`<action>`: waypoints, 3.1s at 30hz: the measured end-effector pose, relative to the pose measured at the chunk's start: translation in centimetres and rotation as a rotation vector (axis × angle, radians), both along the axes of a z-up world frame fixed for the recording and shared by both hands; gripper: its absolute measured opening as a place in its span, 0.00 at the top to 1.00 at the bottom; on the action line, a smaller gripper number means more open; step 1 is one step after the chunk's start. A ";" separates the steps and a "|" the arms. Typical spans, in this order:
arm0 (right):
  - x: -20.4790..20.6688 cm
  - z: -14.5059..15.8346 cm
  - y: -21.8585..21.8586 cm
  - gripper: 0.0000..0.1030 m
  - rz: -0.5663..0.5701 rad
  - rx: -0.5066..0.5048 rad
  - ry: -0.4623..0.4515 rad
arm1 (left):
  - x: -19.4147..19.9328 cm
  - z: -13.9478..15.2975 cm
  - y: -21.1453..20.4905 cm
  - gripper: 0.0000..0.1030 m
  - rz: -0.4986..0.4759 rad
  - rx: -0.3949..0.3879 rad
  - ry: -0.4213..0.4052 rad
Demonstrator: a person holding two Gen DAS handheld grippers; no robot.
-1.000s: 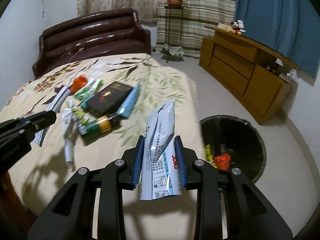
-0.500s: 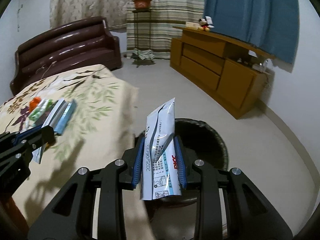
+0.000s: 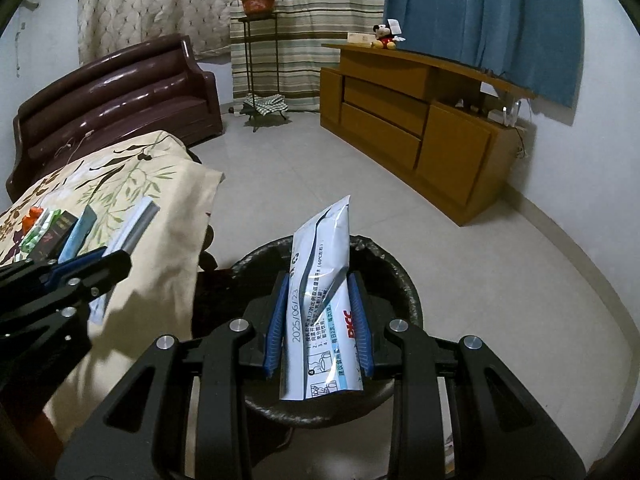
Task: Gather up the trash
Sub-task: 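Carry both white items over the black bin and open both tools, then move both open tools back over the remaining trash on the bedspread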
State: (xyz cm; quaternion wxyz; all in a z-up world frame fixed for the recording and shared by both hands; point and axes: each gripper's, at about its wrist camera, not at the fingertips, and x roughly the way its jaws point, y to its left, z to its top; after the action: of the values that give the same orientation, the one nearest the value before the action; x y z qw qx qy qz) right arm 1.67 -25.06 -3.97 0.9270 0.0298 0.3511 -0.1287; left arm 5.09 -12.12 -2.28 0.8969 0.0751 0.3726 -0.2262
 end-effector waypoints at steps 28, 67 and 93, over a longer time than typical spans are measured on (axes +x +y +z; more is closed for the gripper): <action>1.3 -1.9 -3.8 0.62 -0.028 0.049 0.002 | 2.3 -1.2 -4.2 0.60 -0.010 0.066 0.008; 1.1 0.1 6.3 0.61 0.150 0.086 0.013 | -0.1 1.2 8.0 0.59 0.219 0.068 -0.001; 0.1 1.2 15.4 0.61 0.312 0.036 0.019 | -2.9 -1.7 18.3 0.54 0.394 0.072 0.094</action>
State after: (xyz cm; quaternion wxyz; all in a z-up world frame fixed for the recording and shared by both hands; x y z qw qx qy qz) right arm 1.81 -9.64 -2.75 0.9317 -0.0098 0.3624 0.0231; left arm 2.22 6.17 -3.99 0.9021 0.0219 0.4295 -0.0361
